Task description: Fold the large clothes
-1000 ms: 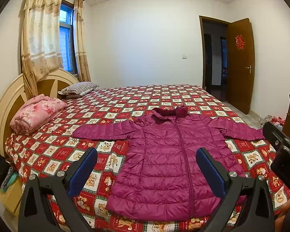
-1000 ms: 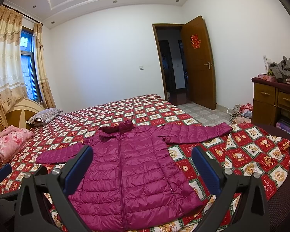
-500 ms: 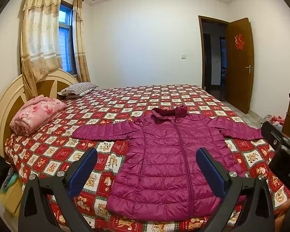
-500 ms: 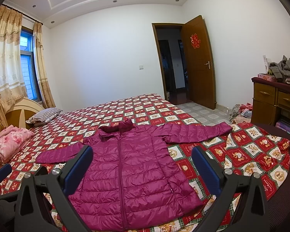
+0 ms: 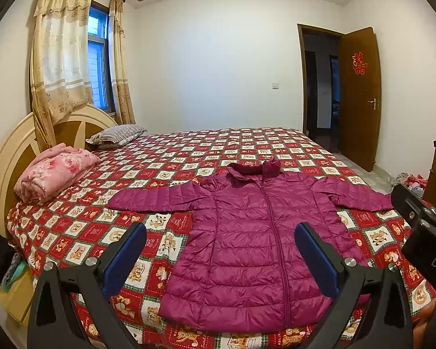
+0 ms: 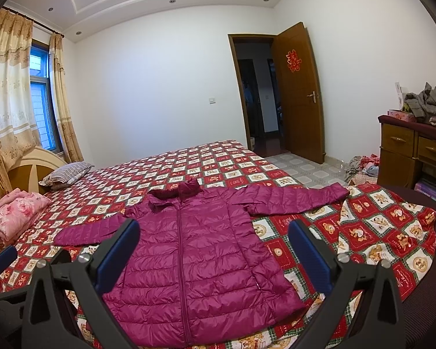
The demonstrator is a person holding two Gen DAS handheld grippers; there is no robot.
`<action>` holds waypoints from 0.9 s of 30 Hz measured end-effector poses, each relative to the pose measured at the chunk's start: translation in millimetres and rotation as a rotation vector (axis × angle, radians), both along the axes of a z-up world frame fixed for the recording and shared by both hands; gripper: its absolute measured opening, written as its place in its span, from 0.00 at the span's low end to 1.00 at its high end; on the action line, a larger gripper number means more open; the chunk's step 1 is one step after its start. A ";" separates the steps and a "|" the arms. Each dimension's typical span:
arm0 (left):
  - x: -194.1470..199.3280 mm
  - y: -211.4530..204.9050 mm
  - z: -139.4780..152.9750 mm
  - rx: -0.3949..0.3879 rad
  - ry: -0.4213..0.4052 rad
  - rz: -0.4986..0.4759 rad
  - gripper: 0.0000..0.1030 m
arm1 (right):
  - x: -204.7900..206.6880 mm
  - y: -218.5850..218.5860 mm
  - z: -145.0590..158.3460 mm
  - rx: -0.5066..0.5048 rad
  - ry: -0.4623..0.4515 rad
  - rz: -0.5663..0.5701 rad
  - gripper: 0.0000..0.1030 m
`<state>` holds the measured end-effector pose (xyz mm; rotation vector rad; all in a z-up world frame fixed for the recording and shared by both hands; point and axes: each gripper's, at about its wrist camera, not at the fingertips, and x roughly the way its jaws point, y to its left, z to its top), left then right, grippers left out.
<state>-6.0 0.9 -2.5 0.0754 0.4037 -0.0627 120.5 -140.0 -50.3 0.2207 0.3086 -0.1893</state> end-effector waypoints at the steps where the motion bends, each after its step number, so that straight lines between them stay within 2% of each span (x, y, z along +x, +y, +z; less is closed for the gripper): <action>1: 0.0 -0.5 0.8 0.001 0.000 0.000 0.99 | 0.2 0.0 0.0 0.000 0.001 0.000 1.00; 14: -7.4 3.6 12.6 -0.032 -0.037 -0.014 0.99 | -1.6 -0.6 -1.8 -0.004 0.001 -0.007 1.00; 27: -7.4 6.1 11.9 -0.025 -0.017 -0.012 0.99 | 1.2 -2.1 -1.5 -0.016 0.032 -0.027 1.00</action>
